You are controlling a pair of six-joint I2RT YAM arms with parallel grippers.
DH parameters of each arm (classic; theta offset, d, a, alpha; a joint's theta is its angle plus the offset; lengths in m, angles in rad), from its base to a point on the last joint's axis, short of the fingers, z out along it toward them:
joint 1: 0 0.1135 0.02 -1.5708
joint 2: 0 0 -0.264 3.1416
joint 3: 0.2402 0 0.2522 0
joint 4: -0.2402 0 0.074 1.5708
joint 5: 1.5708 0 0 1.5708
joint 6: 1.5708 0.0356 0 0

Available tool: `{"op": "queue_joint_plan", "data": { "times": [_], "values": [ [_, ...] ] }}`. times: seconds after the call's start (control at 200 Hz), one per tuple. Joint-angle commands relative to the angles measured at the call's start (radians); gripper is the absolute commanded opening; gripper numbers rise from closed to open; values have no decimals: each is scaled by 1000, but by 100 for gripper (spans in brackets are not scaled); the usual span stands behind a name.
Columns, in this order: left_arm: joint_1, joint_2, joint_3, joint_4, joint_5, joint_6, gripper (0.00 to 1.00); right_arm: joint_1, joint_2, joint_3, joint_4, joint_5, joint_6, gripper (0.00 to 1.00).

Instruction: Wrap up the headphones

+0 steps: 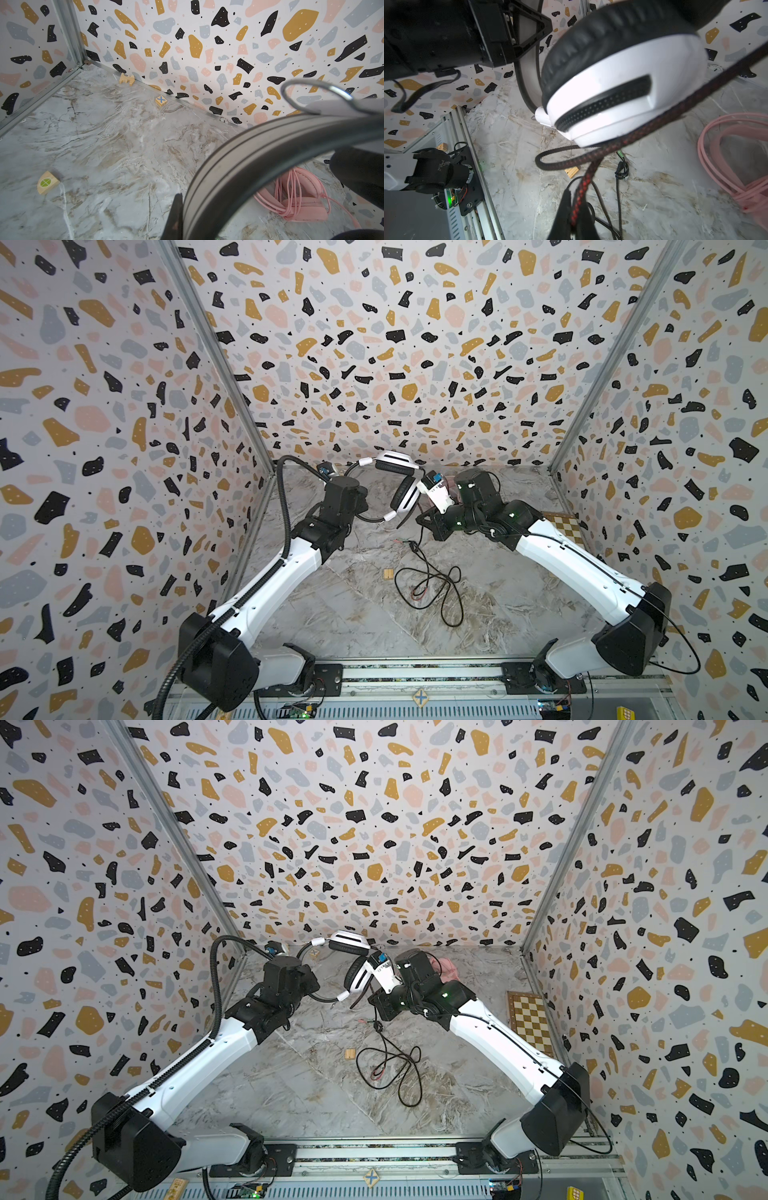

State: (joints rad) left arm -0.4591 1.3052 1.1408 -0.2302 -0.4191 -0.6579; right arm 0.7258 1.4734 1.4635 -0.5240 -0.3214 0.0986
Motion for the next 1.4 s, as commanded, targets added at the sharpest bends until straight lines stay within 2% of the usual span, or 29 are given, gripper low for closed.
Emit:
{"op": "queue_joint_plan", "data": {
  "times": [0.0, 0.31, 0.435, 0.601, 0.746, 0.881, 1.181, 1.397],
  "values": [
    [-19, 7, 60, 70, -13, 32, 0, 12, -16, 78, -48, 45, -32, 6],
    [-41, 80, 66, -15, -51, 205, 0, 18, -23, 270, -142, 77, -65, 7],
    [-50, 114, 84, -50, 48, 314, 0, 18, 1, 341, -166, 83, -83, 6],
    [-72, 96, 51, -29, 111, 395, 0, 14, 52, 401, -181, 105, -113, 7],
    [-73, 48, -4, 8, 184, 445, 0, -20, 74, 393, -127, 103, -106, 7],
    [-73, -2, -49, 40, 262, 489, 0, -74, 99, 388, -70, 54, -88, 6],
    [-74, -126, -125, 88, 286, 522, 0, -236, 124, 284, 48, -54, -25, 6],
    [-73, -201, -148, 126, 297, 524, 0, -290, 175, 198, 58, -58, -20, 7]
  ]
}}
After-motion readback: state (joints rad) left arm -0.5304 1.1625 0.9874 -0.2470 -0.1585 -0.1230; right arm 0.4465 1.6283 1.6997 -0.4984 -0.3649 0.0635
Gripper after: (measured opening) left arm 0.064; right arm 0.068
